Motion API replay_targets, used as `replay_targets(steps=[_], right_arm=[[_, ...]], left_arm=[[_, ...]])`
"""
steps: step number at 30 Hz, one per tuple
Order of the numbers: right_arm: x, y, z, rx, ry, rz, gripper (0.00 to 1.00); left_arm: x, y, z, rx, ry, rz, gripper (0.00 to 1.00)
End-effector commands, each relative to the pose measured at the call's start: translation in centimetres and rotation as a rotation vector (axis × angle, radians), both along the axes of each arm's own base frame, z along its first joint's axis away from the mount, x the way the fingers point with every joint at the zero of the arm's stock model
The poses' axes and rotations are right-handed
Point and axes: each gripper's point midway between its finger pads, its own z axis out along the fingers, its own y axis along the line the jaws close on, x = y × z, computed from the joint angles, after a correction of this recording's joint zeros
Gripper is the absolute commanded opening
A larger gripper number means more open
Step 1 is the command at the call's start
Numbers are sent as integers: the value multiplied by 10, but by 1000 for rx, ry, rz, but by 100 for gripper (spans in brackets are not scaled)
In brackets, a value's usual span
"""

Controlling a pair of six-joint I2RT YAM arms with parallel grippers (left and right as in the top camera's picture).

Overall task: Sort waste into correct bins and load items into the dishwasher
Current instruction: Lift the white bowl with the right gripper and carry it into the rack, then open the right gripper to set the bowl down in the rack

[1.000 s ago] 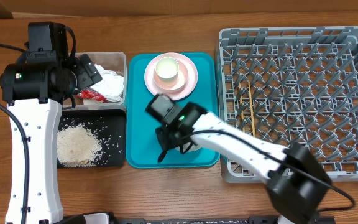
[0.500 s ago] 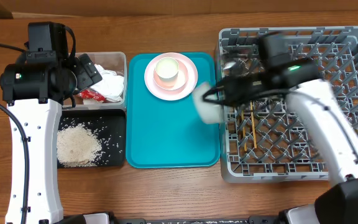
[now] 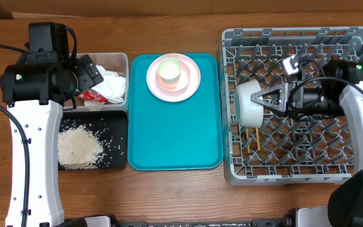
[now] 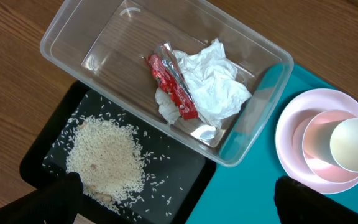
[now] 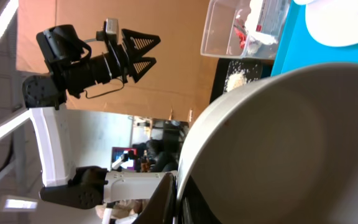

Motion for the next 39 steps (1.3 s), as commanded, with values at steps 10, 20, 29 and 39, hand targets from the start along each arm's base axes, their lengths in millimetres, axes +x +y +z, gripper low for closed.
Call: replay_targets(steps=[10, 20, 29, 39], right_arm=[[-16, -2, -41, 101, -73, -52, 4], [-27, -1, -71, 92, -69, -47, 4], [-29, -9, -85, 24, -65, -42, 4], [-30, -32, -102, -76, -29, -75, 35]], left_arm=[[1, 1, 0, -2, -2, 4, 100], [1, 1, 0, -2, -2, 4, 100], [1, 1, 0, -2, -2, 4, 100], [1, 1, 0, -2, -2, 4, 100]])
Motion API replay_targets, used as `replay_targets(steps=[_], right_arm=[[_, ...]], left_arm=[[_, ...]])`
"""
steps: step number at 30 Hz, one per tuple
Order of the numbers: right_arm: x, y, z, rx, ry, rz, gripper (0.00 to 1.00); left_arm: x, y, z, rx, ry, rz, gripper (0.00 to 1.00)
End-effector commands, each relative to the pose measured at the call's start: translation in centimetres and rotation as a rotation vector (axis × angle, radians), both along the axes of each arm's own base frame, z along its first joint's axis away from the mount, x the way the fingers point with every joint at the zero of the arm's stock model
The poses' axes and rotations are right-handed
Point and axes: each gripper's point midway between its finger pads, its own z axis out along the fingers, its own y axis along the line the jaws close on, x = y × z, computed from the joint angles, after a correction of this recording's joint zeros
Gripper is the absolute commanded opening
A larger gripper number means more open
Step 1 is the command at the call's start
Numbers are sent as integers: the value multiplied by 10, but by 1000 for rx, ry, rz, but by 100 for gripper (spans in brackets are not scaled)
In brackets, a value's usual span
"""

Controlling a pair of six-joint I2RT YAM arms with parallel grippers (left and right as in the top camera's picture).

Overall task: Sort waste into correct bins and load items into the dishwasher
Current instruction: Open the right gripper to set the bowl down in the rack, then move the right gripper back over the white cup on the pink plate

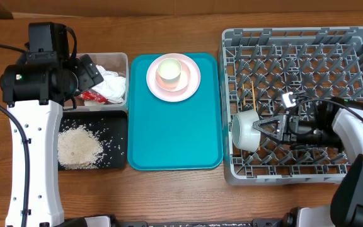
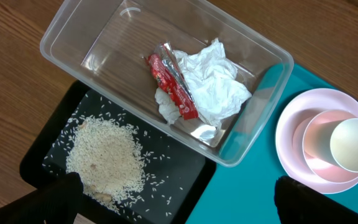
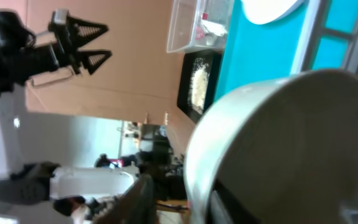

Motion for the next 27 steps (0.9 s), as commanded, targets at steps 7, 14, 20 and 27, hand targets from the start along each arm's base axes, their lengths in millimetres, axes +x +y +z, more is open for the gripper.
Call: replay_targets(steps=[7, 14, 20, 27], right_arm=[[7, -37, -3, -52, 17, -117, 50], [25, -86, 6, -91, 79, -275, 59], [41, -123, 6, -237, 223, -376, 58], [65, -169, 10, -576, 371, -574, 57]], left_arm=[[1, 1, 0, -2, -2, 4, 100], [1, 1, 0, -2, -2, 4, 100], [1, 1, 0, -2, -2, 4, 100], [1, 1, 0, -2, -2, 4, 100]])
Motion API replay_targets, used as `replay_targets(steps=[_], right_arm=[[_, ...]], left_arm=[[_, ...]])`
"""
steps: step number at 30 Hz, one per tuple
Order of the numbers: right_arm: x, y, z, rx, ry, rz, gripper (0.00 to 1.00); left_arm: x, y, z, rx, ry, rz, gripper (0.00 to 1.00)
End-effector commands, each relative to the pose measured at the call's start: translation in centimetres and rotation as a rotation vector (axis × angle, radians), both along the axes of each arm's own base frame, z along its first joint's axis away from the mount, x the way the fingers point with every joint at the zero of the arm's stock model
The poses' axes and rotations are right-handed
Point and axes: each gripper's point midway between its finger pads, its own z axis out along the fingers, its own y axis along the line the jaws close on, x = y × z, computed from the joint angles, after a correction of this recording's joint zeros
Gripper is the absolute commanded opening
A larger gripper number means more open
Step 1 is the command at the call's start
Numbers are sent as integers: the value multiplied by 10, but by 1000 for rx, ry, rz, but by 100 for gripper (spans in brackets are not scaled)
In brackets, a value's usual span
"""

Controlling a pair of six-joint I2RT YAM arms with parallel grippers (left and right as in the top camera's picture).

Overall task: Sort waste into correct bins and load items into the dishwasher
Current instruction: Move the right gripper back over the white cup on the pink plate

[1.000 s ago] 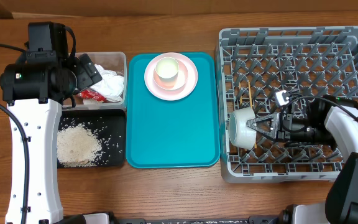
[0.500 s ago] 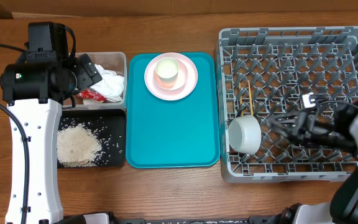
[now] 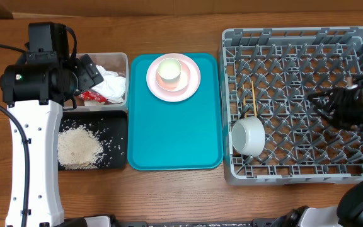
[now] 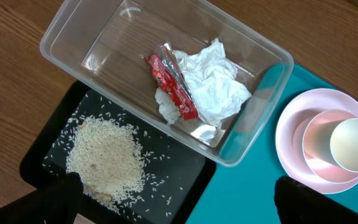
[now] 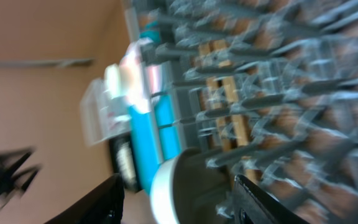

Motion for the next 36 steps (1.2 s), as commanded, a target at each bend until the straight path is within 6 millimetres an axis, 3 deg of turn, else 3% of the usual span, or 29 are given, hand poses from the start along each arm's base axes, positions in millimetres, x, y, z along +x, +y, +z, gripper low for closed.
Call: replay_targets(steps=[1, 5, 8, 14, 21, 29, 36], right_arm=[[0, -23, 8, -239, 171, -158, 58], [-2, -20, 27, -473, 207, -205, 58], [-2, 0, 42, -616, 167, -181, 58], [-14, 76, 46, -812, 102, 41, 59], [-35, 144, 41, -925, 20, 293, 72], [-42, 174, 56, -842, -23, 371, 72], [-21, 185, 103, -824, -83, 349, 71]], left_arm=[[1, 1, 0, -2, -2, 4, 100], [1, 1, 0, -2, -2, 4, 100], [1, 1, 0, -2, -2, 4, 100], [1, 1, 0, -2, -2, 4, 100], [1, 1, 0, -2, -2, 4, 100], [1, 1, 0, -2, -2, 4, 100], [1, 1, 0, -2, -2, 4, 100]])
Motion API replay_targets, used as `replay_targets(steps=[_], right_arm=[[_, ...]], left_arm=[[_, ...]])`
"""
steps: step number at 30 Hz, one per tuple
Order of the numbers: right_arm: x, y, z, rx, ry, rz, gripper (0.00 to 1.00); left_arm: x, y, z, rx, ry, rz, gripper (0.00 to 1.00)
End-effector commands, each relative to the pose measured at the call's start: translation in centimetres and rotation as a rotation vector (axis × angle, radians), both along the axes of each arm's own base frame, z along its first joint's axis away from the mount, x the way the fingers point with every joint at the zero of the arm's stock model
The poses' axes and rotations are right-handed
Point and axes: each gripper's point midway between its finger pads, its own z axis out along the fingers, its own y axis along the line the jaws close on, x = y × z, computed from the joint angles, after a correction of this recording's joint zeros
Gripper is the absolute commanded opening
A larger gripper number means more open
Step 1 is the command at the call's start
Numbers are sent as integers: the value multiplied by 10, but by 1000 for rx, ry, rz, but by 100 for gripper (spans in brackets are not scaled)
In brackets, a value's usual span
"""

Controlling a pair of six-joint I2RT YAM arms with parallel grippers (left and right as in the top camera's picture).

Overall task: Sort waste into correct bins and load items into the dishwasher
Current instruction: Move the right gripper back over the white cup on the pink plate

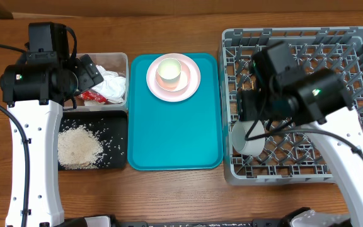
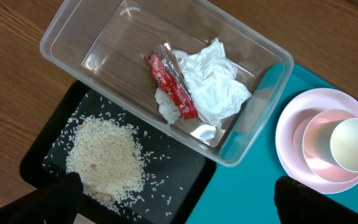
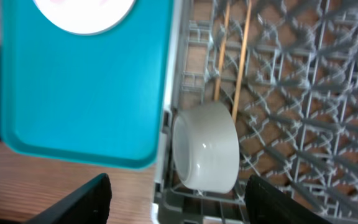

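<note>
A white bowl (image 3: 205,146) lies on its side in the front-left corner of the grey dishwasher rack (image 1: 333,38), beside two wooden chopsticks (image 3: 230,62). My right gripper (image 3: 182,208) hangs above that bowl, wide open and holding nothing. On the teal tray (image 1: 169,132) stands a pink plate (image 2: 288,134) carrying a pink bowl (image 2: 312,146) with a cream cup (image 2: 353,144) inside it. My left gripper (image 2: 176,208) is open above the bins, empty. A red wrapper (image 2: 173,84) and white tissue (image 2: 213,78) lie in the clear bin (image 2: 104,43).
A black tray (image 2: 185,180) with a heap of rice (image 2: 104,158) sits in front of the clear bin, left of the teal tray. The rack's upright tines fill its whole floor. Bare wood table runs along the front edge.
My right arm has moved from the rack's right edge to above its left part, looking down on the bowl. The bowl has stayed put. The left arm has not moved.
My right gripper first held the white bowl on its side over the rack's left-middle. Then the bowl was low at the rack's front-left corner, still between the fingers. Then it rested there alone with the gripper far right. Now the open gripper hangs above it.
</note>
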Motion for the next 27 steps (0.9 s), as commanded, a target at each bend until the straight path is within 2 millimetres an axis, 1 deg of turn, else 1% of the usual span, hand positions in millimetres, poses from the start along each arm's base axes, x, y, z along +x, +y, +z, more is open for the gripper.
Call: replay_targets(steps=[1, 5, 7, 9, 11, 13, 15, 18, 19, 20, 24, 27], right_arm=[[20, 12, 32, 46, -69, 3, 71], [44, 27, 56, 85, -110, 12, 70], [57, 34, 60, 88, -119, 18, 70], [68, 45, 58, 96, -108, 68, 70], [81, 55, 49, 100, -88, 86, 69], [94, 65, 35, 100, -65, 111, 68], [106, 80, 18, 127, -40, 142, 64], [122, 100, 0, 156, -31, 167, 53], [125, 107, -5, 165, -29, 178, 49], [128, 115, -11, 173, -26, 191, 42], [128, 142, -31, 176, -6, 238, 29], [132, 163, -46, 178, -8, 271, 25]], left_arm=[[1, 1, 0, -2, -2, 5, 100], [1, 1, 0, -2, -2, 5, 100], [1, 1, 0, -2, -2, 5, 100], [1, 1, 0, -2, -2, 5, 100], [1, 1, 1, -2, -3, 5, 100], [1, 1, 1, -2, -3, 5, 100], [1, 1, 0, -2, -2, 5, 100], [1, 1, 0, -2, -2, 5, 100], [1, 1, 0, -2, -2, 5, 100], [1, 1, 0, -2, -2, 5, 100], [1, 1, 0, -2, -2, 5, 100], [1, 1, 0, -2, -2, 5, 100]])
